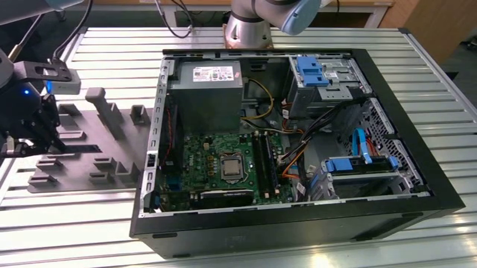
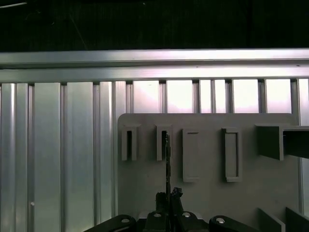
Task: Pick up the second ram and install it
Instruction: 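Pick up the second ram and move it above second insertion slot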
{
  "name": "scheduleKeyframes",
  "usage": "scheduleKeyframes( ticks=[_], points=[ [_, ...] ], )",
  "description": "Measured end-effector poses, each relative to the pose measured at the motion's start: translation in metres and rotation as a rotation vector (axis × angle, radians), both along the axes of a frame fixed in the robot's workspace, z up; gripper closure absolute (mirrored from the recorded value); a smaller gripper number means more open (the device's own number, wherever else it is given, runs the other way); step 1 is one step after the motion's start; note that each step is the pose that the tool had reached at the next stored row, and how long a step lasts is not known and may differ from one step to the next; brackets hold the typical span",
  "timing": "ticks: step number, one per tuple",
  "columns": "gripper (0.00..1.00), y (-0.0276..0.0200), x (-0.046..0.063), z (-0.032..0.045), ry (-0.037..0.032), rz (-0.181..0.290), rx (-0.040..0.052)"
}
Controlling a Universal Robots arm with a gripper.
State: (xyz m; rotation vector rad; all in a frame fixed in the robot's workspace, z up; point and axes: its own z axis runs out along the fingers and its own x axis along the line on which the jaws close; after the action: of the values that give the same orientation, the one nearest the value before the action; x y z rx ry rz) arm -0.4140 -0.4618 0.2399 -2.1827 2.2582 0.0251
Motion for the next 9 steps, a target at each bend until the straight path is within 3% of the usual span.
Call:
scheduleKeyframes(
  ticks=[9],
  points=[
    [0.86,0.0,0.0,0.0065,0.0,0.0,0.0]
  ],
)
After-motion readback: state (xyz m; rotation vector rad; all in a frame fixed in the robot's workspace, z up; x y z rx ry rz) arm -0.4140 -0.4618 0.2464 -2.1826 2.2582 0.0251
